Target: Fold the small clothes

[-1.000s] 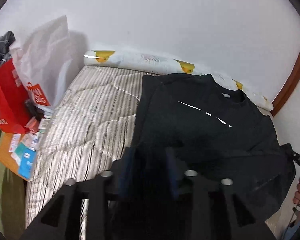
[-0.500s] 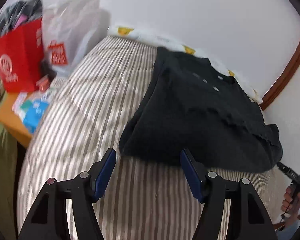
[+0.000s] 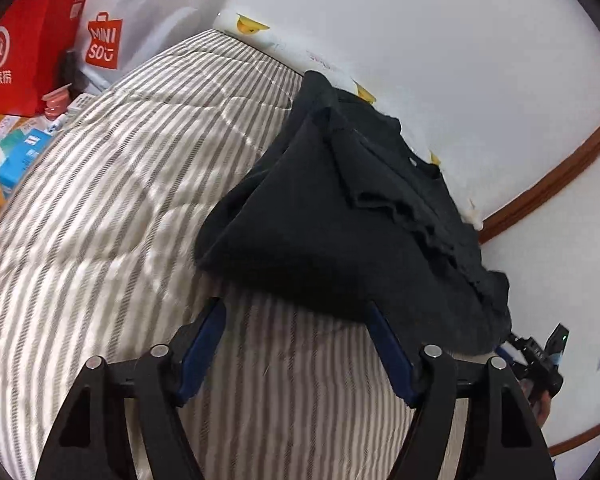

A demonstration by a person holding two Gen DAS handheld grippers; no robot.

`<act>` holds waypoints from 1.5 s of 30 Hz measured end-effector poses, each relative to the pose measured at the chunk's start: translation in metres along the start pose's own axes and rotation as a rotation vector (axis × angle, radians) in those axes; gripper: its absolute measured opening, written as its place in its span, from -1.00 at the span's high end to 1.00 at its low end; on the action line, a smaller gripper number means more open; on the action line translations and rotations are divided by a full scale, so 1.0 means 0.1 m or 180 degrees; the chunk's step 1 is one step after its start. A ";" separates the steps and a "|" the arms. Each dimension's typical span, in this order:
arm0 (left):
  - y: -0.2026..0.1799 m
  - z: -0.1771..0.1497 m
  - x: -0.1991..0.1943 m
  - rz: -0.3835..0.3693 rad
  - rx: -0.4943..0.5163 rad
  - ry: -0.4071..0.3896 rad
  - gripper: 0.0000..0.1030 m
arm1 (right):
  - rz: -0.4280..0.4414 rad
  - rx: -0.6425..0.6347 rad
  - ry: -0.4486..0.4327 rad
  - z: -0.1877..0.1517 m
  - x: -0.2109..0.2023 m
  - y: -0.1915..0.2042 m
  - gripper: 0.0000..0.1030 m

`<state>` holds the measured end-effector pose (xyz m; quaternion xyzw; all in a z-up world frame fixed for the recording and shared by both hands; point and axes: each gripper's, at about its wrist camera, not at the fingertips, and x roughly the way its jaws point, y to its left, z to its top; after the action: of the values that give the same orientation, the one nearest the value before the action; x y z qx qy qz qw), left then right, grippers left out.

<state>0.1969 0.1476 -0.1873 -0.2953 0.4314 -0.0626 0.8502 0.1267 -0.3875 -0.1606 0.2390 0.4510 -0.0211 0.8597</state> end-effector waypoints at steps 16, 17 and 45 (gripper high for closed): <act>-0.10 0.14 0.20 0.0238 -0.0196 -0.0016 0.81 | -0.0191 0.0114 -0.0219 0.11 0.15 0.02 0.79; -0.12 0.11 0.17 0.0278 -0.0166 -0.0032 0.82 | -0.0117 0.0129 -0.0212 0.09 0.11 -0.01 0.81; -0.09 -0.82 -0.71 0.0514 0.0466 0.0049 0.76 | -0.0224 -0.0213 -0.0111 -0.85 -0.78 -0.17 0.77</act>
<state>0.0910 0.1287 -0.1702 -0.1961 0.4546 -0.0275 0.8684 0.0114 -0.3801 -0.1465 0.1937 0.4446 -0.0405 0.8736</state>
